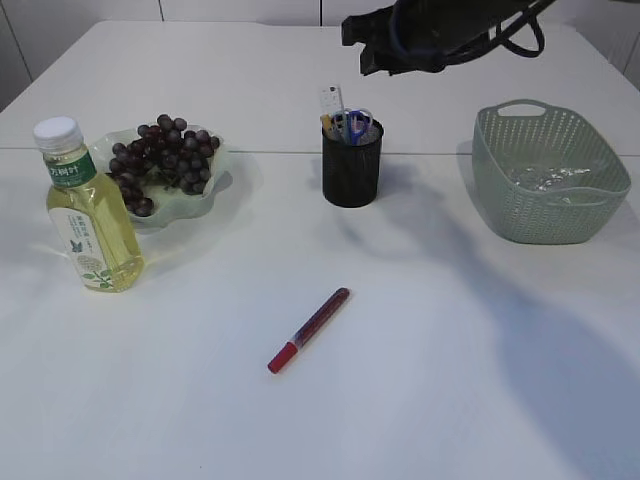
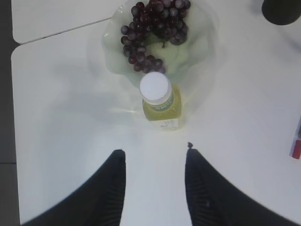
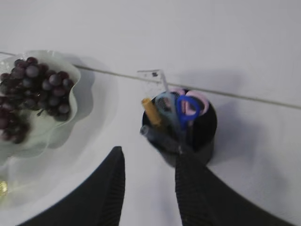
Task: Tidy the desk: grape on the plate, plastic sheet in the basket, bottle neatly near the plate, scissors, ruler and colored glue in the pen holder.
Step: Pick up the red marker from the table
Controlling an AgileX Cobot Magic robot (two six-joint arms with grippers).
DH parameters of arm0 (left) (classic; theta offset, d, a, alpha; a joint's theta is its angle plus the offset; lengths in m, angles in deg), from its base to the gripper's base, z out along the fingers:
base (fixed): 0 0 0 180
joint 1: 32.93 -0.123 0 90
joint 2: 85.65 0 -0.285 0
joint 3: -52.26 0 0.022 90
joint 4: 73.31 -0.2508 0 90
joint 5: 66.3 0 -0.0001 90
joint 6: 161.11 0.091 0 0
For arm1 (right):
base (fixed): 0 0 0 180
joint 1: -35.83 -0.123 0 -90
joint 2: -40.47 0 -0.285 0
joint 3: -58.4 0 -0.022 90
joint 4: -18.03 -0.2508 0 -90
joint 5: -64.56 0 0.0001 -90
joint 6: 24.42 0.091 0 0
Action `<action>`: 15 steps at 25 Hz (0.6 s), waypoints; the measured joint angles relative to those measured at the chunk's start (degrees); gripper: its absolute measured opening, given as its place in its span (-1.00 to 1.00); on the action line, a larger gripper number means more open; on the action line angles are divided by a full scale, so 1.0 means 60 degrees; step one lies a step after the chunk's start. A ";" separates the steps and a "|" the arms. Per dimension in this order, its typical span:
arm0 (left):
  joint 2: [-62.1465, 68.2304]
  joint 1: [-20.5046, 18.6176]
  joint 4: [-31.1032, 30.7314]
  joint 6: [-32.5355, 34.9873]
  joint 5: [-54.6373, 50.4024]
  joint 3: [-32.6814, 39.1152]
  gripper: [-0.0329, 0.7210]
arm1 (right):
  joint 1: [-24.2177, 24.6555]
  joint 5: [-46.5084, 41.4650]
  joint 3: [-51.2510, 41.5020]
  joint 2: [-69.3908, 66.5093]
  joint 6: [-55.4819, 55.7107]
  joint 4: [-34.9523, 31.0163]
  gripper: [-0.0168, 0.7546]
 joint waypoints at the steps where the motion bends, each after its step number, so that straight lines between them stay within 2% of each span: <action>1: 0.0000 0.0000 0.0000 0.0000 0.0000 0.0000 -0.10 | 0.0000 -0.0432 0.0018 0.0141 0.0000 -0.0252 -0.22; 7: 0.0000 0.0000 0.0000 0.0000 0.0000 0.0000 -0.10 | 0.0000 -0.3011 0.0096 0.0592 0.0020 -0.1348 -0.22; 11: 0.0000 0.0000 0.0000 0.0000 0.0000 0.0000 -0.10 | 0.0000 -0.4720 0.0096 0.0609 0.0057 -0.1625 -0.22; 15: 0.0000 0.0000 0.0000 0.0000 0.0000 0.0000 -0.10 | 0.0000 -0.5754 0.0096 0.0609 0.0078 -0.1726 -0.22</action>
